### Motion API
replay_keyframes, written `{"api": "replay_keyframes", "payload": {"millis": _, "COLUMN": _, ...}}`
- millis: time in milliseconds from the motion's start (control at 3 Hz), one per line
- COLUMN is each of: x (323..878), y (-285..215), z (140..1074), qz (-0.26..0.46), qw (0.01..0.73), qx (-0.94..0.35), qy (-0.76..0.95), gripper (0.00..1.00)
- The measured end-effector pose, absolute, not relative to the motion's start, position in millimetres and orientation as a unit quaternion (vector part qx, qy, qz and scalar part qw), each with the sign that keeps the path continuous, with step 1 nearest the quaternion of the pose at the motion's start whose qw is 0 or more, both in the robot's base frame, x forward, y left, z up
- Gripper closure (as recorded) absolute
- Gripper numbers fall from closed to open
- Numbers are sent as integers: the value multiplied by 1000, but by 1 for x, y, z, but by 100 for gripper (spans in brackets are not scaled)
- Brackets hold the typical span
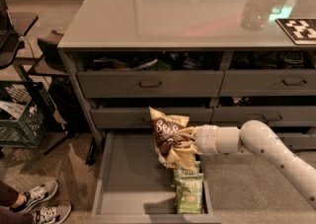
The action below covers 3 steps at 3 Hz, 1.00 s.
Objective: Pick brown chip bag from bottom drawer and place on counter
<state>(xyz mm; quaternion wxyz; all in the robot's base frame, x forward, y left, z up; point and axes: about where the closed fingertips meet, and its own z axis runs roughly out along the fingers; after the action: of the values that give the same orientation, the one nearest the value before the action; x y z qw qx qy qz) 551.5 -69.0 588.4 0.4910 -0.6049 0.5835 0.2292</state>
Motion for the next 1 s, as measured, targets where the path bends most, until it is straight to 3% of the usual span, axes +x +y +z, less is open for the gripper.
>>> {"api": "replay_keyframes", "payload": {"millis": 333, "x": 554, "y": -72, "z": 610, "qz": 217, "qw": 495, "qx": -610, "qy": 580, "gripper": 100}}
{"api": "replay_keyframes", "payload": {"millis": 1000, "x": 544, "y": -77, "z": 751, "qz": 144, "qw": 521, "qx": -638, "qy": 548, "gripper": 100}}
